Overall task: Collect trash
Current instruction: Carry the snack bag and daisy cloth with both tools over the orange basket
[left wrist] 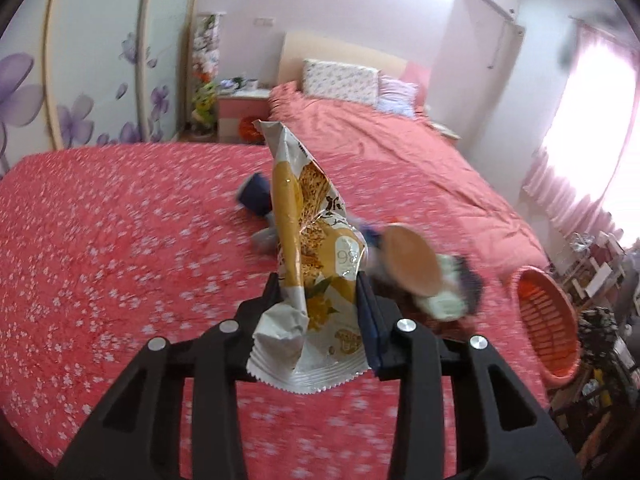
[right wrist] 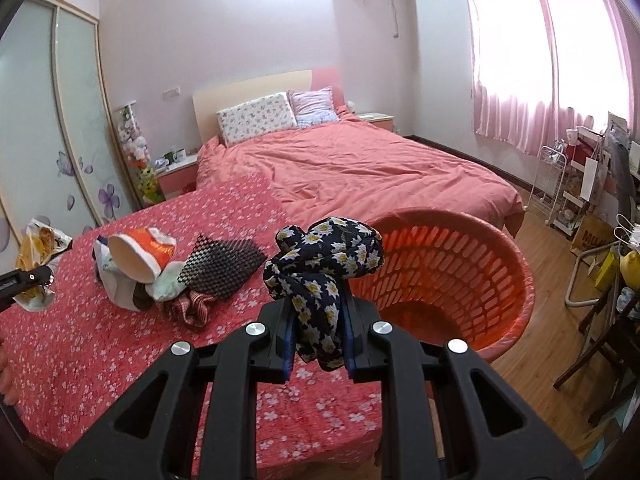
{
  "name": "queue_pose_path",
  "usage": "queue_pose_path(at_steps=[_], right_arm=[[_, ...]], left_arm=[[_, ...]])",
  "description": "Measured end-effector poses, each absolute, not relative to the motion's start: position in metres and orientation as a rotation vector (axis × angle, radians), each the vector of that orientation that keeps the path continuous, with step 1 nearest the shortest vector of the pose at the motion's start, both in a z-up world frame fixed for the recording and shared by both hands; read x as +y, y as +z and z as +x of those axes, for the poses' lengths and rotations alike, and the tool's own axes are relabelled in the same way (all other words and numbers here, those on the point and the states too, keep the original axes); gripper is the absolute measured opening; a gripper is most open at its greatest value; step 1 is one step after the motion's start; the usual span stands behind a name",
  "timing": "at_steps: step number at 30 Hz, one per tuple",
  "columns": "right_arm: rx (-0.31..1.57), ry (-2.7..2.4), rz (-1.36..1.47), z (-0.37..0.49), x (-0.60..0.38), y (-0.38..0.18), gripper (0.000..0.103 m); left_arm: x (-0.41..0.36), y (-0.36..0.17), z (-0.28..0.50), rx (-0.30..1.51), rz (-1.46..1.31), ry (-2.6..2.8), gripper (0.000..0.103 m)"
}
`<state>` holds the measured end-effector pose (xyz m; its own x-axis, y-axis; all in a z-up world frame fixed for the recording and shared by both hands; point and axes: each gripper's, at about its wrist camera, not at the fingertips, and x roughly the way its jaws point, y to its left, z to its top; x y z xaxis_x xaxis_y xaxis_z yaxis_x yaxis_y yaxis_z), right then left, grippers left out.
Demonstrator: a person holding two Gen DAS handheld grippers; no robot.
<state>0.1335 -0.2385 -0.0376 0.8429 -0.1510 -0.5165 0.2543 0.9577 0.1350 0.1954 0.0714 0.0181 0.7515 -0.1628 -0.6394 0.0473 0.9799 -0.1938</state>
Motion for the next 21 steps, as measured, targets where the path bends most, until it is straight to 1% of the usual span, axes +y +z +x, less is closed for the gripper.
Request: queue_pose_path(at_steps=[10,17,21], right_arm=[[0.482,-0.274,0.25,0.129,-0.275,-0.031,0.018],[0.473,-0.31,0.275,0.136,-0.302,-0.034,0.019],[0.471,-0.331,0.294,0.14,-0.316,-0.039,0.018]], left_arm=[[-0.023,0.05,0.183,0.665,-0.144,-0.335,0.037],[-0.093,0.047,0.19,0.681,-0.13,-0.492,0.037],[-0.132,0.036,0.197,0.707,-0.121,-0.565,0.037]])
